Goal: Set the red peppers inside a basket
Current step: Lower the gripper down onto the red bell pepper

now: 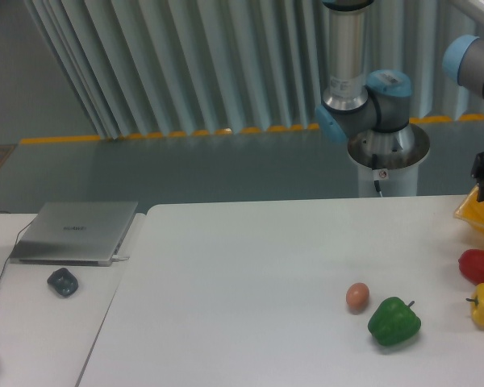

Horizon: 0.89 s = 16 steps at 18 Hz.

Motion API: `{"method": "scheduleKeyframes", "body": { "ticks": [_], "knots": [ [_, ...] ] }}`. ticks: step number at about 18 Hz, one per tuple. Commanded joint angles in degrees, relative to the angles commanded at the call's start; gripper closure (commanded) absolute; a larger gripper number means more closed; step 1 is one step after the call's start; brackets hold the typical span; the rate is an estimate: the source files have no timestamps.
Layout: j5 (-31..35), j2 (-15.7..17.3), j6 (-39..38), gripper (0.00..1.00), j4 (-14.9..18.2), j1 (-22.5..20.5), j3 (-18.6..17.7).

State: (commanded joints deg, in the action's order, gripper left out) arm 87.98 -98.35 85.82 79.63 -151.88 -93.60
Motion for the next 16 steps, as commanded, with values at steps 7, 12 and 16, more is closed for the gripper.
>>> {"method": "scheduleKeyframes", "body": {
  "ticks": [7, 12, 16],
  "knots": [
    [6.50, -1.05, 13.30, 0.00, -2.90, 6.15, -1.49],
    [11.06, -2.28, 24.55, 0.00, -2.99, 9.31, -2.55],
    [12.57, -2.46, 32.04, 0.00, -2.99, 9.41, -3.08]
  ]
}}
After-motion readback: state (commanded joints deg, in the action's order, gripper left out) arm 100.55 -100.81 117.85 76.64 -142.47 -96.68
